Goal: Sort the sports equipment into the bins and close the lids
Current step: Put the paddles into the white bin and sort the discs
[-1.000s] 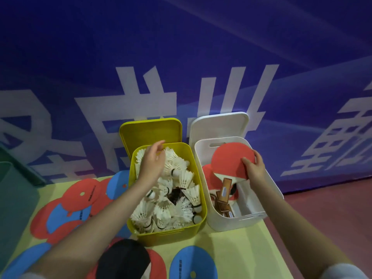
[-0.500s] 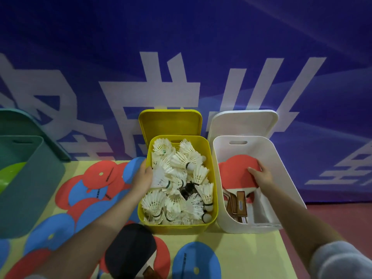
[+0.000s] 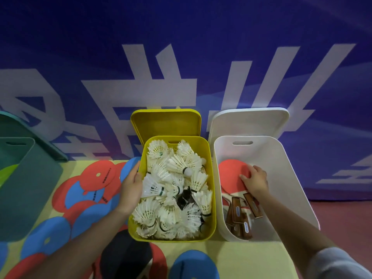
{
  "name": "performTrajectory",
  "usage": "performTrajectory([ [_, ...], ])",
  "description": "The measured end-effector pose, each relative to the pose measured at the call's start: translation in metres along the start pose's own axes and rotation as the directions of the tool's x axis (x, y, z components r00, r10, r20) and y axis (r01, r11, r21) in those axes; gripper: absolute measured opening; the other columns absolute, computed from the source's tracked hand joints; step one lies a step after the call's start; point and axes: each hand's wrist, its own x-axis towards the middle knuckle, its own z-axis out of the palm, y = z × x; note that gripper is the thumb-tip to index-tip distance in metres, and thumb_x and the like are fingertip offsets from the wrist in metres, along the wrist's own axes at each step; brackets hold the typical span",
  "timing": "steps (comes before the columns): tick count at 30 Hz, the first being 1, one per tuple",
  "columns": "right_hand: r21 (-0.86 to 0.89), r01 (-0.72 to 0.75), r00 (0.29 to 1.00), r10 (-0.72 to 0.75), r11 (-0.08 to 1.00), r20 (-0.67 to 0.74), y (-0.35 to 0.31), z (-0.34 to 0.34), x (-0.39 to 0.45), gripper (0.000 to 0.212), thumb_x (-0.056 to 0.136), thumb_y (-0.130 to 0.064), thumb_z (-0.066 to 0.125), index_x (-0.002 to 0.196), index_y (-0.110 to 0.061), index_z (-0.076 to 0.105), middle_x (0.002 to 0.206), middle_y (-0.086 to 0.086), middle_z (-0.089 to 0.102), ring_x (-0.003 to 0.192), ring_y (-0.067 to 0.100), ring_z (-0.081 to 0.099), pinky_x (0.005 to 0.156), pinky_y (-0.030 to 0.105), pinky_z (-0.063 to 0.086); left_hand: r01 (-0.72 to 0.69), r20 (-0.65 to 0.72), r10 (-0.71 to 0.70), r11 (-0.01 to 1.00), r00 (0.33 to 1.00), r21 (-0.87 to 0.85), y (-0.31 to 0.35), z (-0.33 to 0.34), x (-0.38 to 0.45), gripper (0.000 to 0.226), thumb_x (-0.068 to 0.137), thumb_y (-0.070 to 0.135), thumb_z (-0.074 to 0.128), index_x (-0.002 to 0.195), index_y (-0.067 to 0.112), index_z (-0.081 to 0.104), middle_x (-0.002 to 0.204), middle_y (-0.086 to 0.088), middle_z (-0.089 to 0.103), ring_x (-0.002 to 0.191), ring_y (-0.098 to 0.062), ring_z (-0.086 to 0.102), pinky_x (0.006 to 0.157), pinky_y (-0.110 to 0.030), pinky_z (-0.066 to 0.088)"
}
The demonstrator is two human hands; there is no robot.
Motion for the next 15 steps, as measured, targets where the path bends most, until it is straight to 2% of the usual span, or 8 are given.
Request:
performTrajectory([
  [2, 0.049, -0.056, 0.99, 0.062, 0.997, -0.129, -0.011, -0.007, -0.009, 0.059, 0.089, -0.033, 0.062, 0.141, -0.013, 0.044, 0.14, 0.019, 0.044, 0.133, 0.035, 0.033, 0.107, 0.046, 0.032, -0.003, 0.003, 0.003, 1.0, 1.0, 0.024, 0.0, 0.0, 0.002, 0.043, 0.104, 0.019, 0.033, 0.145, 0.029, 0.038, 0.135, 0.01, 0.048, 0.102, -0.022, 0.059, 0.084, -0.035, 0.046],
  [5, 0.294, 0.054, 0.959, 0.032, 0.954, -0.281, -0.045, -0.02, -0.034, 0.046, 0.091, -0.02, 0.058, 0.135, -0.009, 0.05, 0.13, 0.019, 0.053, 0.122, 0.033, 0.048, 0.105, 0.043, 0.036, 0.009, 0.003, -0.009, 0.999, 1.0, 0.041, -0.002, 0.001, 0.005, 0.041, 0.103, 0.024, 0.033, 0.144, 0.03, 0.038, 0.139, 0.006, 0.048, 0.118, -0.032, 0.053, 0.095, -0.045, 0.044],
  [6, 0.381, 0.111, 0.957, 0.004, 0.918, -0.289, -0.062, -0.025, -0.046, 0.041, 0.092, -0.017, 0.057, 0.132, -0.01, 0.053, 0.126, 0.016, 0.057, 0.117, 0.029, 0.053, 0.103, 0.041, 0.04, 0.012, 0.008, -0.012, 0.999, 1.0, 0.037, 0.0, 0.002, 0.004, 0.042, 0.103, 0.026, 0.033, 0.145, 0.029, 0.038, 0.141, 0.003, 0.047, 0.122, -0.03, 0.051, 0.097, -0.044, 0.042],
  [8, 0.527, 0.194, 0.964, -0.061, 0.828, -0.26, -0.1, -0.035, -0.075, 0.033, 0.094, -0.015, 0.053, 0.126, -0.015, 0.057, 0.116, 0.007, 0.062, 0.105, 0.018, 0.059, 0.096, 0.036, 0.047, 0.021, 0.029, -0.021, 1.0, 0.999, 0.0, 0.0, 0.0, 0.004, 0.042, 0.104, 0.029, 0.033, 0.145, 0.024, 0.039, 0.141, 0.004, 0.046, 0.125, -0.017, 0.046, 0.101, -0.035, 0.037],
  [10, 0.656, 0.23, 0.97, -0.119, 0.718, -0.211, -0.142, -0.045, -0.105, 0.027, 0.095, -0.016, 0.051, 0.119, -0.02, 0.061, 0.106, 0.003, 0.066, 0.095, 0.014, 0.063, 0.086, 0.034, 0.052, 0.034, 0.062, -0.031, 0.999, 0.998, -0.042, 0.0, -0.006, 0.006, 0.04, 0.104, 0.031, 0.032, 0.141, 0.021, 0.044, 0.135, 0.007, 0.047, 0.125, -0.012, 0.043, 0.106, -0.034, 0.035],
  [13, 0.804, 0.21, 0.977, -0.151, 0.557, -0.15, -0.198, -0.049, -0.147, 0.022, 0.095, -0.009, 0.047, 0.108, -0.015, 0.064, 0.09, 0.007, 0.067, 0.073, 0.008, 0.064, 0.068, 0.027, 0.052, 0.076, 0.082, -0.069, 0.993, 0.994, -0.092, -0.003, -0.027, 0.005, 0.039, 0.103, 0.036, 0.03, 0.133, 0.022, 0.051, 0.124, 0.003, 0.055, 0.117, -0.018, 0.051, 0.101, -0.043, 0.043],
  [15, 0.833, 0.191, 0.974, -0.207, 0.519, -0.094, -0.231, -0.044, -0.179, 0.023, 0.095, -0.006, 0.045, 0.103, -0.013, 0.065, 0.082, 0.007, 0.065, 0.064, 0.009, 0.061, 0.061, 0.024, 0.048, 0.094, 0.059, -0.087, 0.986, 0.994, -0.136, -0.015, -0.05, 0.001, 0.036, 0.104, 0.03, 0.033, 0.13, 0.016, 0.053, 0.116, -0.003, 0.057, 0.107, -0.022, 0.055, 0.095, -0.046, 0.047],
])
